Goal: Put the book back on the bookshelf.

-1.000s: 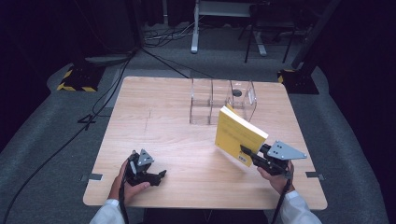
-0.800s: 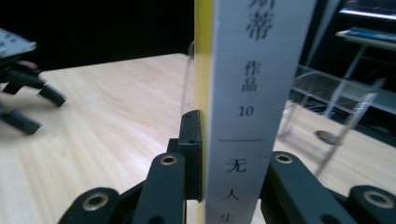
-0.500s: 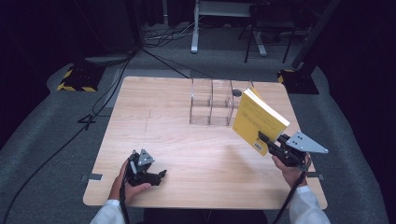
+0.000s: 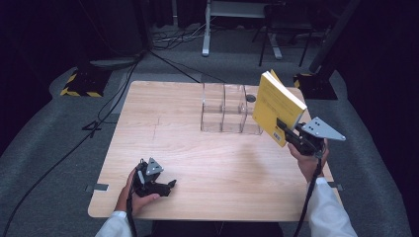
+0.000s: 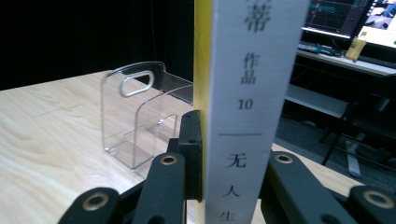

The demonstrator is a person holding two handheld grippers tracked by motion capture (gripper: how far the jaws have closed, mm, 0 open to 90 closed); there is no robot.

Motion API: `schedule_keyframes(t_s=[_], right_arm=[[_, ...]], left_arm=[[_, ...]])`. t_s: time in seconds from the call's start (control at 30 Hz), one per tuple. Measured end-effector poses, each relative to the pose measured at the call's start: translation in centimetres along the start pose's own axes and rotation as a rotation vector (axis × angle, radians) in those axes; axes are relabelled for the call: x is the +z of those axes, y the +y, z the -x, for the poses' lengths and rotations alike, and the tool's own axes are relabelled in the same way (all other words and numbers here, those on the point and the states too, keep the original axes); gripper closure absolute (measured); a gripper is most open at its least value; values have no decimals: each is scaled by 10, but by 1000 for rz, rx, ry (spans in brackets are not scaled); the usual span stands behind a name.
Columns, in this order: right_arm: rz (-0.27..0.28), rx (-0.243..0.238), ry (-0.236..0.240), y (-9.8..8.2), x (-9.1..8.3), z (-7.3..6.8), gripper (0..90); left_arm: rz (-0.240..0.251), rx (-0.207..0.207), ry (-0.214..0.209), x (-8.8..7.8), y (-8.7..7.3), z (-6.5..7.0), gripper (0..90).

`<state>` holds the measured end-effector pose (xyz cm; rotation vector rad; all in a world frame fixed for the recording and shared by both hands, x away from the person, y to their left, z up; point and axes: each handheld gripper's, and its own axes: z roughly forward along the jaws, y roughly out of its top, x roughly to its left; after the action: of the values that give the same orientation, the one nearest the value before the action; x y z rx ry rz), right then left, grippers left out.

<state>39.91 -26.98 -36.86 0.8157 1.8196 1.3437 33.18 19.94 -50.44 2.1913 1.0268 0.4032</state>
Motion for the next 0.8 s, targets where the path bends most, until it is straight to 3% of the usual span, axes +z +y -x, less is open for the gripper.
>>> schedule_keyframes(t_s=[0.17,0.27,0.47,0.8], right_arm=[[-25,3,-24,3,16,3,762],[-53,7,-48,5,35,7,762],[-94,16,-99,6,61,7,762],[-136,19,-140,0,97,2,762]], left_arm=[[0,-6,-3,0,0,1,159],[-1,-4,-5,0,0,1,159],[2,-8,-5,0,0,1,159],[1,-8,-5,0,0,1,158]])
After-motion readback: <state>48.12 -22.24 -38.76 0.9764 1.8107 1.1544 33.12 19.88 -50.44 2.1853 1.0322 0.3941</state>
